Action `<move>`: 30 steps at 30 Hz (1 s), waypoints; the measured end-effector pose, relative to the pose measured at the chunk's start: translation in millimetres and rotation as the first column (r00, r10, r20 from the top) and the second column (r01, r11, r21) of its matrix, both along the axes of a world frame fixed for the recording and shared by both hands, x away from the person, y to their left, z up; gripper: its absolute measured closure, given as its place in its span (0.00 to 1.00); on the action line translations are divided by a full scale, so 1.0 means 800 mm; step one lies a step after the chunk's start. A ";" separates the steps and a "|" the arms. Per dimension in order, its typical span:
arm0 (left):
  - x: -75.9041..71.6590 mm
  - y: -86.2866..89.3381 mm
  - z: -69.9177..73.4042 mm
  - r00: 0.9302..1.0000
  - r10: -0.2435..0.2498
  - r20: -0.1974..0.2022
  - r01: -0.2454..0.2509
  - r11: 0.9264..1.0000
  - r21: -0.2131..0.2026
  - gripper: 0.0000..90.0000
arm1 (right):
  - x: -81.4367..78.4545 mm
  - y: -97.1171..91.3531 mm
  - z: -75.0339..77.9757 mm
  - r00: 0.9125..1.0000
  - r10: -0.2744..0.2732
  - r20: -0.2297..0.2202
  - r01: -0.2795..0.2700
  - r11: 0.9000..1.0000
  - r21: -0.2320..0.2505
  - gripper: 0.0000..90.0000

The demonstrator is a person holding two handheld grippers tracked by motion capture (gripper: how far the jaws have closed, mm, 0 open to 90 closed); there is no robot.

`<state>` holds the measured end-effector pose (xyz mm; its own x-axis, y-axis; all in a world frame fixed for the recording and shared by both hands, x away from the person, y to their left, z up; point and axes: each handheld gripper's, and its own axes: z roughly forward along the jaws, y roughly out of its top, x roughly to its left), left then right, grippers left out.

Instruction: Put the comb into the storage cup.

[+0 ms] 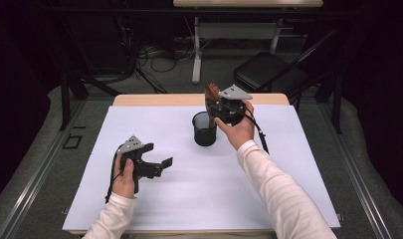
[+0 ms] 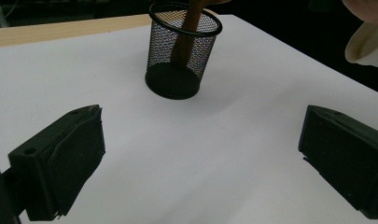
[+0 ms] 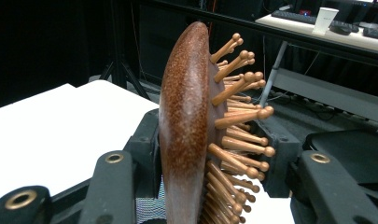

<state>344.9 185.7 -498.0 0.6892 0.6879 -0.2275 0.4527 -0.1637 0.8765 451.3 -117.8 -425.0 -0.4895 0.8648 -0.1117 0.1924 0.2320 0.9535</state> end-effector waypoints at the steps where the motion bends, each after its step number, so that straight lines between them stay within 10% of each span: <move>1: 0.000 0.000 0.000 1.000 -0.001 0.000 0.001 1.000 -0.002 0.00 | 0.000 0.001 0.000 1.000 0.001 0.004 -0.001 1.000 -0.005 0.56; 30: 0.000 0.000 0.000 1.000 -0.002 0.001 0.002 1.000 0.001 0.01 | -0.014 0.023 -0.006 0.997 0.035 0.068 -0.029 0.996 -0.088 0.56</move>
